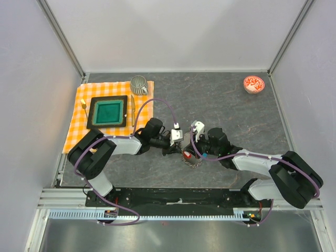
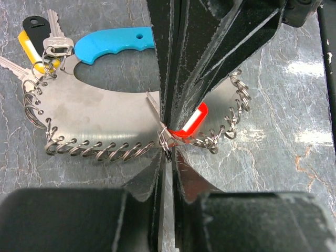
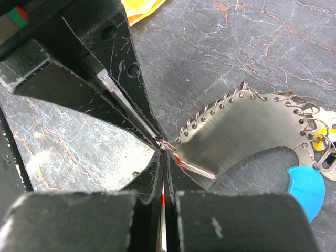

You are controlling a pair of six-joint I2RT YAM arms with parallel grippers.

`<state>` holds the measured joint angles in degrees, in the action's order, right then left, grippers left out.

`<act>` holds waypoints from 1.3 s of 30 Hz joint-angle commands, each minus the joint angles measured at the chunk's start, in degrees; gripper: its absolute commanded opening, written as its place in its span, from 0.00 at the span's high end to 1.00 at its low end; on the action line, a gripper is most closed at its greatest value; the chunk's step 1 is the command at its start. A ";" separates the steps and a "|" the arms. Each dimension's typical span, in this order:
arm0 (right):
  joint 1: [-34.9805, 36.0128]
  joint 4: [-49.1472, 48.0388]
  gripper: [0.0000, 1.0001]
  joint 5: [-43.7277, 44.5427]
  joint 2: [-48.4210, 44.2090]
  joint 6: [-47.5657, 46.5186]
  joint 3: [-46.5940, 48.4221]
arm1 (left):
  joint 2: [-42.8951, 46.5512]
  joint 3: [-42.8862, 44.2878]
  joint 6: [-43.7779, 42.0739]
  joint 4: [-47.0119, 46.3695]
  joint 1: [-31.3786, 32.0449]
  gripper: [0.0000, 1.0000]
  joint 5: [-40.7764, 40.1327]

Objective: Put the keys on the keyring

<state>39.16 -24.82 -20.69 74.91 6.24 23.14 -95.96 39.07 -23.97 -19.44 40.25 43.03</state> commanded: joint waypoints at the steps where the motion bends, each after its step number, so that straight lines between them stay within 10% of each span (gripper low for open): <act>1: -0.13 -3.75 1.00 -0.58 -0.82 0.35 -0.02 | 0.34 1.62 -1.61 -1.39 0.09 0.95 2.59; 39: 5.40 17.44 1.00 6.80 2.95 8.61 9.29 | 15.63 -16.04 12.54 -26.51 4.22 0.98 -9.89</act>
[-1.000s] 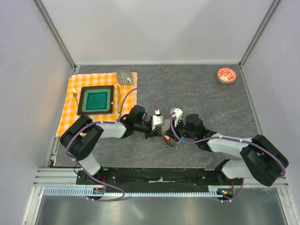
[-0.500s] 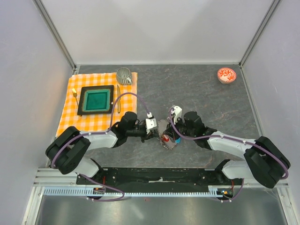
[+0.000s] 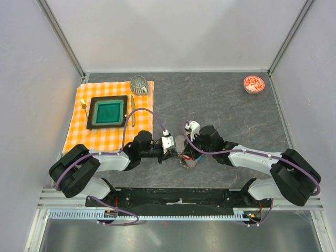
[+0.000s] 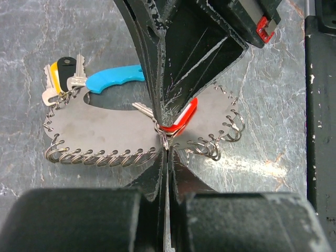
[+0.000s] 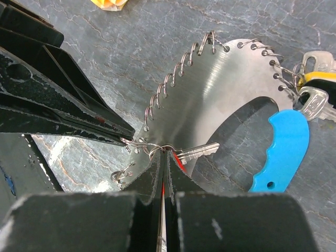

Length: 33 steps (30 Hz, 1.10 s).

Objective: Put the keys on the keyring

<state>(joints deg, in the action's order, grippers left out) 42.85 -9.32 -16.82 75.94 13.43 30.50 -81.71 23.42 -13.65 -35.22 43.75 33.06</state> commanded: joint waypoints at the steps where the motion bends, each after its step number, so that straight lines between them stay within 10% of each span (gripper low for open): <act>1: 1.71 1.85 1.00 3.37 2.54 1.51 2.02 | 1.55 -0.57 2.31 -11.35 0.73 0.98 0.08; 13: 1.97 1.15 0.57 7.85 -9.12 -6.04 -1.41 | 0.33 -1.45 2.22 -14.16 1.08 0.98 -0.98; 33: 0.66 -16.25 0.57 -1.55 -13.27 -11.15 -10.02 | 2.96 -3.73 2.22 -17.08 1.08 0.98 3.42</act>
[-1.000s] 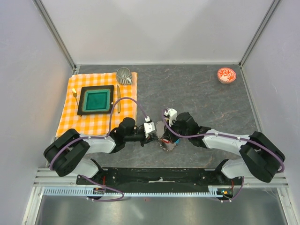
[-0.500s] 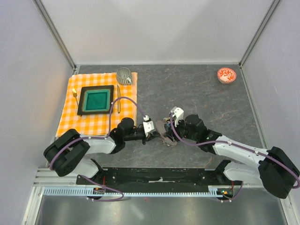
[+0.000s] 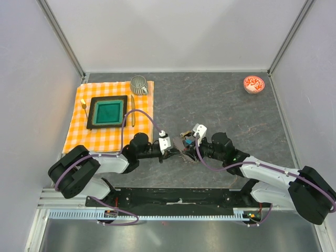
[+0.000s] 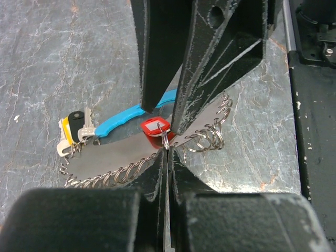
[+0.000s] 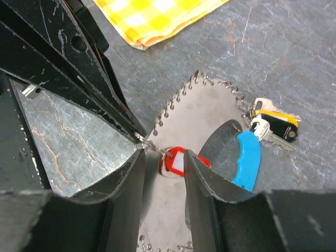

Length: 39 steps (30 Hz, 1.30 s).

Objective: Put the keys on the keyring

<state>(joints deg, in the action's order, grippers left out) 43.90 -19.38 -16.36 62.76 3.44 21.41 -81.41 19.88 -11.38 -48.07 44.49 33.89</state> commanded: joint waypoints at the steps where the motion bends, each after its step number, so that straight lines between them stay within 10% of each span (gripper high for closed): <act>1: -0.57 -6.64 0.58 -2.10 -0.10 -1.24 -1.02 | 2.74 -0.19 -0.14 -4.05 0.33 0.98 2.76; 39: -0.74 -9.19 1.00 -10.53 3.07 -3.00 0.83 | 2.04 1.21 1.36 -2.20 0.33 0.93 4.96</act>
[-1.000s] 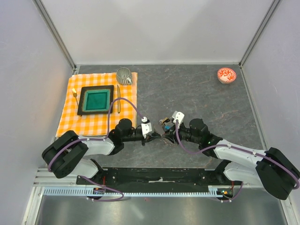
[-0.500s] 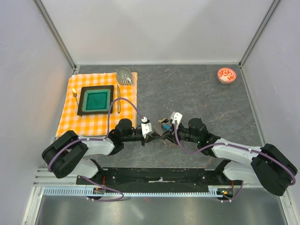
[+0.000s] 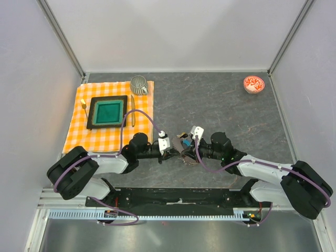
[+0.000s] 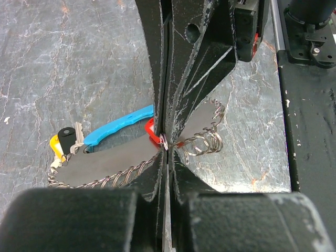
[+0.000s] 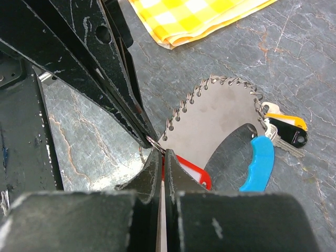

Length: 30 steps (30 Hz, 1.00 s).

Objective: Put the keys on the keyring

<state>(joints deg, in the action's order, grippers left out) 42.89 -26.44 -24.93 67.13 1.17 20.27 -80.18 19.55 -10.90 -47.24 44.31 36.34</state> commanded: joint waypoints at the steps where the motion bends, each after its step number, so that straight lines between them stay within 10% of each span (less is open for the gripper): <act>1: 0.26 -1.78 1.00 -1.97 -1.48 -0.73 2.40 | 0.90 2.06 0.79 -2.16 0.51 0.92 2.16; 11: 1.05 3.14 1.00 0.40 -2.18 -3.19 3.99 | 3.19 4.44 -1.23 7.68 0.42 0.54 -1.27; 30: 5.00 6.92 1.00 4.36 -0.51 -6.35 5.48 | 4.95 11.03 -14.23 27.72 -0.19 0.61 3.73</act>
<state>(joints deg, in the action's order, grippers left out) 46.89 -18.35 -21.50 66.39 -3.46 22.90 -73.76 26.15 -19.66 -24.36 44.31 34.96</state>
